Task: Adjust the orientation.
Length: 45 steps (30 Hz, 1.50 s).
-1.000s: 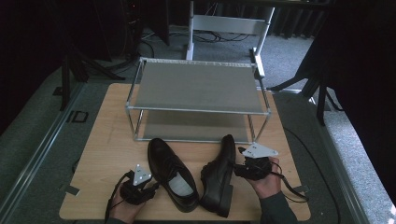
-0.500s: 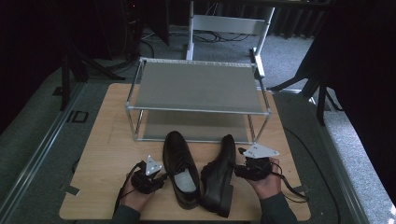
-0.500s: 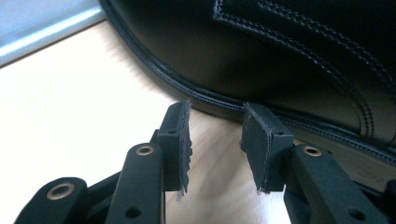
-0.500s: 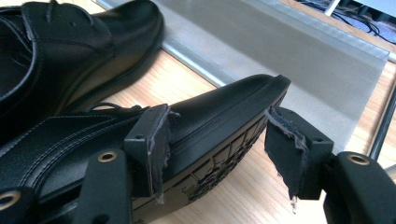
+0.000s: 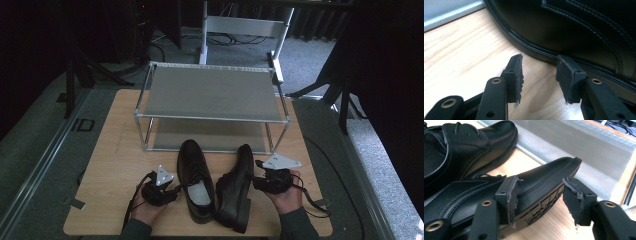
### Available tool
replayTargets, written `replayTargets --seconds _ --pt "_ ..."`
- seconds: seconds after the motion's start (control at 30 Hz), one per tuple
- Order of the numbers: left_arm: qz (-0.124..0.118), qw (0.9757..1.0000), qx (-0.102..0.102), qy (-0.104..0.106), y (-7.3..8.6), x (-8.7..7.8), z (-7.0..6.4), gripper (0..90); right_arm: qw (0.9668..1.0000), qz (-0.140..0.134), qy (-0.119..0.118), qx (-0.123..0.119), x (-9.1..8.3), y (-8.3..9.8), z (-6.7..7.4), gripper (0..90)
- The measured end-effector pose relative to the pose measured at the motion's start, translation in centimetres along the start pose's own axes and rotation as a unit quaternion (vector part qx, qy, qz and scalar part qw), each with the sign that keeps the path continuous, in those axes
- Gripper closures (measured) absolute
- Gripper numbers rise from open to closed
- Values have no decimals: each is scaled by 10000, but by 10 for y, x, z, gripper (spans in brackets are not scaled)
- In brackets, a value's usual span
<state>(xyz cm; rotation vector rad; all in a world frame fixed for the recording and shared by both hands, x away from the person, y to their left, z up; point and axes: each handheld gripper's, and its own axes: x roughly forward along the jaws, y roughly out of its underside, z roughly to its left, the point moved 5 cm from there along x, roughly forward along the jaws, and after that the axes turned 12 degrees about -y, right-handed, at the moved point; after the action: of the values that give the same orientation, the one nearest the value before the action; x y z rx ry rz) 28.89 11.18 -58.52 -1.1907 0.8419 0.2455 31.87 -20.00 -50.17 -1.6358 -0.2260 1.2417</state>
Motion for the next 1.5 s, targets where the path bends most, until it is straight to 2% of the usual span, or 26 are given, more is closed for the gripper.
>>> replayTargets --seconds 0.1,0.37,0.53,0.67,0.73,0.77,0.87,0.93,1.0,1.1,1.23,1.5 --pt "13 10000 -6 49 1 -1 0 561 10000 -3 -50 28 -4 2 -3 485" --pt "25 9999 -94 142 3 -1 -1 560 9991 -68 -132 392 -22 17 -14 560" --pt "31 9998 -109 149 3 -1 -1 561 9986 -49 -44 531 -31 28 -19 580" --pt "41 9997 -135 192 3 -1 0 560 9979 122 108 619 -38 38 -25 587" --pt "26 9997 -163 206 3 -1 0 559 9965 293 200 751 -41 46 -30 591" --pt "26 9997 -162 206 3 0 0 559 9956 425 308 772 -42 52 -33 610" --pt "25 9996 -169 211 3 0 0 558 9930 666 421 879 -40 69 -39 669" --pt "25 9996 -170 207 4 0 1 556 9912 682 460 1036 -40 78 -44 640" --pt "20 9996 -178 211 4 0 1 555 9904 538 349 1224 -45 84 -46 587" --pt "21 9996 -197 225 4 0 1 553 9913 505 394 1150 -51 82 -42 542" --pt "23 9995 -221 237 4 0 1 553 9930 286 384 1081 -60 72 -35 515" --pt "27 9994 -231 245 4 0 2 545 9964 -27 25 847 -73 48 -10 428"
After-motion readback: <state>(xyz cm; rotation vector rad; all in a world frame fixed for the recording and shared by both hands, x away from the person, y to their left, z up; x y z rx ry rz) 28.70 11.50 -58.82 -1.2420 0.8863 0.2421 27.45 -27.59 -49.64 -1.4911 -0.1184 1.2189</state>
